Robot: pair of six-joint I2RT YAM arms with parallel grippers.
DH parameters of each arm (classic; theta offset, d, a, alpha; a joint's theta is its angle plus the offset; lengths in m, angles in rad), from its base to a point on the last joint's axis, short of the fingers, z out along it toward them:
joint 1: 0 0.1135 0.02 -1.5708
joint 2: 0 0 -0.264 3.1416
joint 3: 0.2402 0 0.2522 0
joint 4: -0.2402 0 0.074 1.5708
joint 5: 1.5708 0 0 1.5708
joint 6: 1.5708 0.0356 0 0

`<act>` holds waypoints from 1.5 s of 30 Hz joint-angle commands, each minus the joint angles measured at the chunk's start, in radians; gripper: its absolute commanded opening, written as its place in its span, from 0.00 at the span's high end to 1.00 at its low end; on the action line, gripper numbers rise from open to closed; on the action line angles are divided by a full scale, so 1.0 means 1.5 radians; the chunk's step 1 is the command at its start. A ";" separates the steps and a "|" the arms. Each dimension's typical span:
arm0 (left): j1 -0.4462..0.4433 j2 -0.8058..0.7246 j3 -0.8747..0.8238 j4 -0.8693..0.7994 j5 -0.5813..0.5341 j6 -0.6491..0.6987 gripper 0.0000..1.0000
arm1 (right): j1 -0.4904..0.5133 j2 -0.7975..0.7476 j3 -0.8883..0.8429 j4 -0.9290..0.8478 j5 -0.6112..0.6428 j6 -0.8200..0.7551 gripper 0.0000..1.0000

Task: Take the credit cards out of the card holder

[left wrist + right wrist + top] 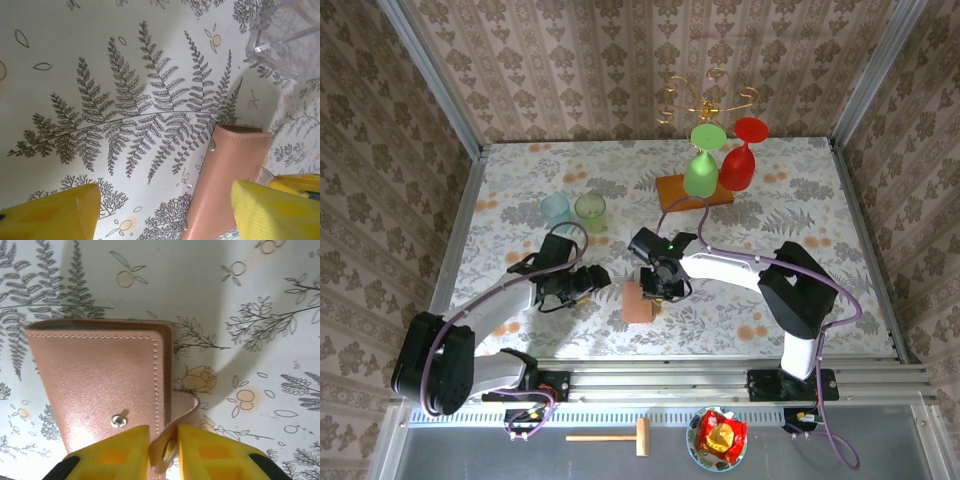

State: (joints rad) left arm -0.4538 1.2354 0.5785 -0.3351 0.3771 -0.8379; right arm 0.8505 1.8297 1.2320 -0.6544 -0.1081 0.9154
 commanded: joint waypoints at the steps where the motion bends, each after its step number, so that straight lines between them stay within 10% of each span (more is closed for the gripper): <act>1: -0.023 0.010 0.025 -0.006 -0.017 -0.016 0.30 | -0.006 -0.017 -0.016 -0.023 0.021 -0.015 0.74; 20: -0.040 0.043 0.066 -0.008 -0.030 -0.004 0.30 | -0.024 -0.078 -0.048 -0.019 0.027 -0.023 0.97; 45: 0.062 -0.043 0.028 -0.022 0.001 0.052 0.30 | 0.022 -0.083 0.048 0.046 -0.055 0.029 1.00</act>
State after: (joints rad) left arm -0.3771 1.1965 0.6476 -0.3439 0.3614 -0.7879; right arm 0.8719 1.6745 1.2633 -0.6224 -0.1623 0.9318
